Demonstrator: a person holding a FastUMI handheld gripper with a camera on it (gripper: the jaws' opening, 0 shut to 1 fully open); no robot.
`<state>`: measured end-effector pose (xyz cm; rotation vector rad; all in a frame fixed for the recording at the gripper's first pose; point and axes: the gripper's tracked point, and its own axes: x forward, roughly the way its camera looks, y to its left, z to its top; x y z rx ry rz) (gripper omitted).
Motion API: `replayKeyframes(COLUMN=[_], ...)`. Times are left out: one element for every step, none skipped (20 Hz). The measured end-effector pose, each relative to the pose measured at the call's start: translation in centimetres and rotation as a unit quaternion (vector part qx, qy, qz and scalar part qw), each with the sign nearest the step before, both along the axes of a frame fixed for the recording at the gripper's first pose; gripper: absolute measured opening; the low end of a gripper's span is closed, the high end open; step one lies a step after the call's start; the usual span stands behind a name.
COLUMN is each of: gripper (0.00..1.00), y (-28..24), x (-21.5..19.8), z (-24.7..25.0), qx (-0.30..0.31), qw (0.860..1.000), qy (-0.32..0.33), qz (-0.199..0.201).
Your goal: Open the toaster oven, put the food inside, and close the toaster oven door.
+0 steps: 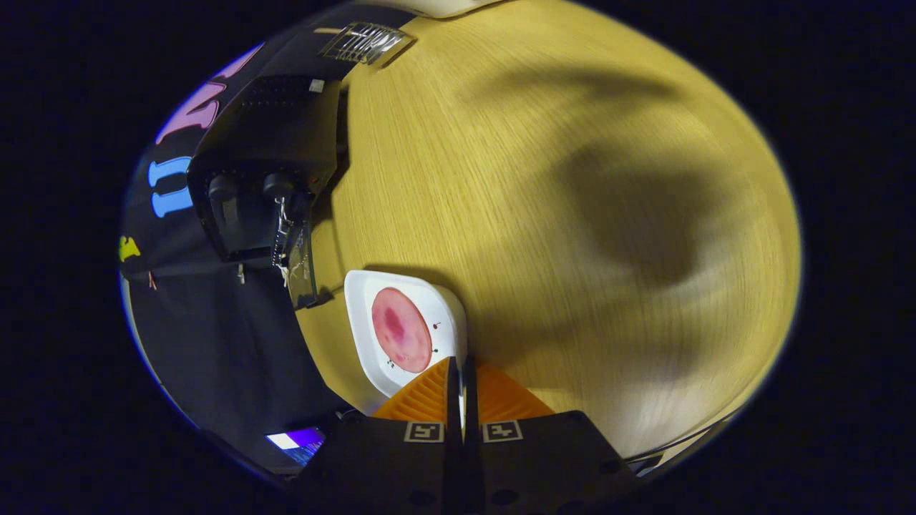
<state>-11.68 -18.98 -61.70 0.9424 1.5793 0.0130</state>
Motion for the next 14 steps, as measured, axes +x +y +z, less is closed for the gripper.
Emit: replayKeyframes(gripper=[0.05,0.05,0.05,0.05,0.05,0.05,0.05,0.05,0.05,0.05,0.05,0.05,0.05,0.05], y=[0.1,0.1,0.1,0.2,0.3,0.6,0.7,1.2,2.1,3.1,4.4,5.9,7.5,9.6], x=[0.0,0.0,0.1,0.3,0.2,0.1,-0.2,-0.1,0.0,0.3,0.6,1.1,1.4,2.2], z=[0.0,0.2,0.5,1.0,2.0,3.1,4.3,5.3,6.3,7.1,8.2,9.0,9.6,9.9], qx=[0.005,0.007,0.011,0.015,0.021,0.028,0.029,0.028,0.030,0.031,0.035,0.039,0.045,0.049], qw=[1.000,1.000,0.999,0.998,0.996,0.994,0.991,0.989,0.987,0.985,0.982,0.979,0.975,0.970], qy=[-0.002,-0.008,-0.012,-0.019,-0.024,-0.030,-0.036,-0.046,-0.056,-0.063,-0.069,-0.074,-0.077,-0.079], qz=[-0.014,-0.027,-0.040,-0.058,-0.080,-0.102,-0.122,-0.136,-0.148,-0.159,-0.172,-0.187,-0.203,-0.223])
